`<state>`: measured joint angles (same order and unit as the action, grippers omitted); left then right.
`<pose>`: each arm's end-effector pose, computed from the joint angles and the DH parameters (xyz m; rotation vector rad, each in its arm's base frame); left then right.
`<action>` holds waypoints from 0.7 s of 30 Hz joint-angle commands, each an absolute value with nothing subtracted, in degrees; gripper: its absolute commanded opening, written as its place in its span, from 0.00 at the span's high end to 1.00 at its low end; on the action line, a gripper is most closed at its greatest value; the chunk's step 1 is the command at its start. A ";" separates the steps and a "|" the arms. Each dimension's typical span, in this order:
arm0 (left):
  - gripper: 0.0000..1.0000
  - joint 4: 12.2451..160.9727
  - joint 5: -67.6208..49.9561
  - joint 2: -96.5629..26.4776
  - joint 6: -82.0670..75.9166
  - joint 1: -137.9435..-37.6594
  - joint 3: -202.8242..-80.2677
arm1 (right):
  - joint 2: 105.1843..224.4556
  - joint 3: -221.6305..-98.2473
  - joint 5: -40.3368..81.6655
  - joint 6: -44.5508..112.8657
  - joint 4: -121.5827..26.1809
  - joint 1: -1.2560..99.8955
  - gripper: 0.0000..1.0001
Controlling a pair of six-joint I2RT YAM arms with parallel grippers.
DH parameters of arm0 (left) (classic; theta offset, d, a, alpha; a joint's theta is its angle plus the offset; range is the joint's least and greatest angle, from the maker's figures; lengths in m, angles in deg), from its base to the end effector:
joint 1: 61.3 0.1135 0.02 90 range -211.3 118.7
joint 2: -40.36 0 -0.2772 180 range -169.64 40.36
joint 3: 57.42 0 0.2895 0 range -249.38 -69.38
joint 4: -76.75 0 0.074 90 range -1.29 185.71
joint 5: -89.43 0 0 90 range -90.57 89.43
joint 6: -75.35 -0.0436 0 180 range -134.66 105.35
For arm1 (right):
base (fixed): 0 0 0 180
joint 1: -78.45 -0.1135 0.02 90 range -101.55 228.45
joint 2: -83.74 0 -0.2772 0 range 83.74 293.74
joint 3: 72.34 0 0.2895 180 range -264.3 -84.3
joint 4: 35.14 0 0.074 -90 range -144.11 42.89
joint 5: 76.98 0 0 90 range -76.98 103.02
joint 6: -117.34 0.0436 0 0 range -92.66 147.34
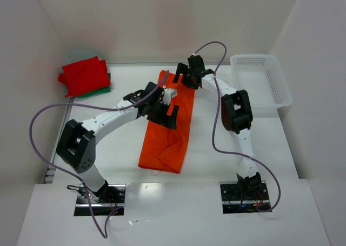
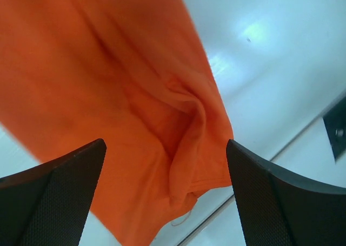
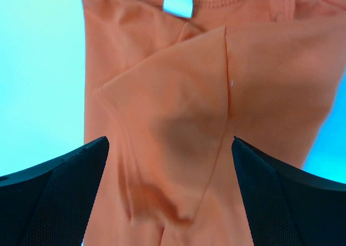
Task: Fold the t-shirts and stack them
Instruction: Rotate the tshirt 90 degrees
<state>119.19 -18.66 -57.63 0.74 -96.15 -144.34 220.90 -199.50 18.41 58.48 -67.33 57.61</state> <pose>0.3298 -0.2461 0.2396 0.5736 2.5383 -0.7382 0.5549 0.2156 0.1729 0.1636 2.3660 0.5609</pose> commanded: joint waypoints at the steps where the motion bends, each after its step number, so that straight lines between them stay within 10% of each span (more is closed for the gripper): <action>1: 0.00 121.67 -7.26 -52.10 6.96 -96.55 -141.28 | 209.61 -192.53 17.59 56.61 -64.16 57.62 0.00; 13: 0.07 118.86 -14.89 -49.38 10.83 -99.27 -130.65 | 199.14 -172.82 22.24 56.53 -58.72 57.62 0.05; 21: 0.09 117.28 -24.82 -46.82 9.43 -99.80 -127.47 | 207.21 -182.63 25.15 54.94 -60.37 55.78 0.14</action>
